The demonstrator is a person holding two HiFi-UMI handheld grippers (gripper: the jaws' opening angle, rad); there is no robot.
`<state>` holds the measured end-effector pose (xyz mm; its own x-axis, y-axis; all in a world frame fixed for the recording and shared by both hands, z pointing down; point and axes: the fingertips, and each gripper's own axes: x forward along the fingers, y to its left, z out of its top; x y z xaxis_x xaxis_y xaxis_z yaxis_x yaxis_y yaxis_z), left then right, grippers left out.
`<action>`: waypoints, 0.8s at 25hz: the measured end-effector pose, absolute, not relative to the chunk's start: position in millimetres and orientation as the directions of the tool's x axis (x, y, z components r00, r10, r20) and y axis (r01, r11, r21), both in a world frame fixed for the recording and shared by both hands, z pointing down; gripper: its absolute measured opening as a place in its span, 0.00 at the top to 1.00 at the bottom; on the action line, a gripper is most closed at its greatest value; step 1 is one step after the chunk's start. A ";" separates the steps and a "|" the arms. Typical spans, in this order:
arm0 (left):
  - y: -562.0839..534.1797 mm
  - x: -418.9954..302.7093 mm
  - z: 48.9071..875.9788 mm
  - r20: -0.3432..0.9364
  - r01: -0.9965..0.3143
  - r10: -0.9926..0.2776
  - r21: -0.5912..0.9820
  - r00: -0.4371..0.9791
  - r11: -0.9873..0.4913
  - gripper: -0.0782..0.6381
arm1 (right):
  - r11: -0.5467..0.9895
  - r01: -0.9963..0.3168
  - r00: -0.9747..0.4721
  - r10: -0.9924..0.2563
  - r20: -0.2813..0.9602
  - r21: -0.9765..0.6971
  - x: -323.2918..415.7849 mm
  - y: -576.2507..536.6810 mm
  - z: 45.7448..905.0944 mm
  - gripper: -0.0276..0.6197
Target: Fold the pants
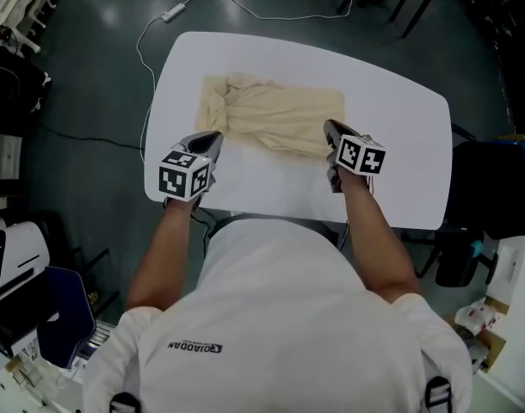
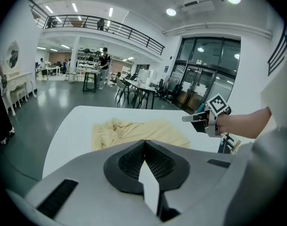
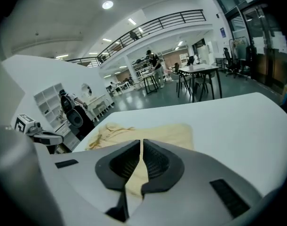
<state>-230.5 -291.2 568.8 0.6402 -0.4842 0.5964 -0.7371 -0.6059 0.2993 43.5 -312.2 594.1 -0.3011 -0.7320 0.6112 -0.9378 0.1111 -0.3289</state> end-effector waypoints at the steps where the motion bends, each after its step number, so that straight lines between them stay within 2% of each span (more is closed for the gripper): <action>1: -291.5 -225.8 569.2 0.598 -0.737 -0.484 0.297 0.639 -0.607 0.85 | 0.090 -0.945 -0.277 -0.734 0.621 -0.315 57.9 -310.8 598.7 0.90; 7: -287.8 -192.3 572.8 0.609 -0.729 -0.467 0.295 0.641 -0.617 0.85 | 0.029 -0.974 -0.181 -0.694 0.697 -0.223 121.2 -301.7 633.9 0.89; 8: -286.2 -186.2 573.6 0.610 -0.727 -0.463 0.297 0.643 -0.619 0.85 | 0.023 -0.972 -0.185 -0.682 0.708 -0.232 127.2 -300.6 640.8 0.86; 11: -282.0 -171.5 576.1 0.615 -0.721 -0.450 0.304 0.648 -0.623 0.85 | 0.004 -0.952 -0.236 -0.646 0.726 -0.305 135.6 -301.8 663.3 0.71; 13: -276.6 -160.6 577.3 0.620 -0.712 -0.433 0.312 0.654 -0.629 0.85 | -0.024 -0.934 -0.262 -0.632 0.729 -0.356 141.5 -303.1 677.2 0.65; 16: -269.7 -148.4 576.4 0.618 -0.703 -0.420 0.327 0.665 -0.632 0.85 | -0.065 -0.908 -0.286 -0.625 0.726 -0.414 148.9 -306.6 691.5 0.60; 20: -268.2 -150.2 576.2 0.619 -0.720 -0.431 0.344 0.657 -0.603 0.85 | -0.051 -0.893 -0.326 -0.611 0.721 -0.447 143.9 -313.2 701.6 0.58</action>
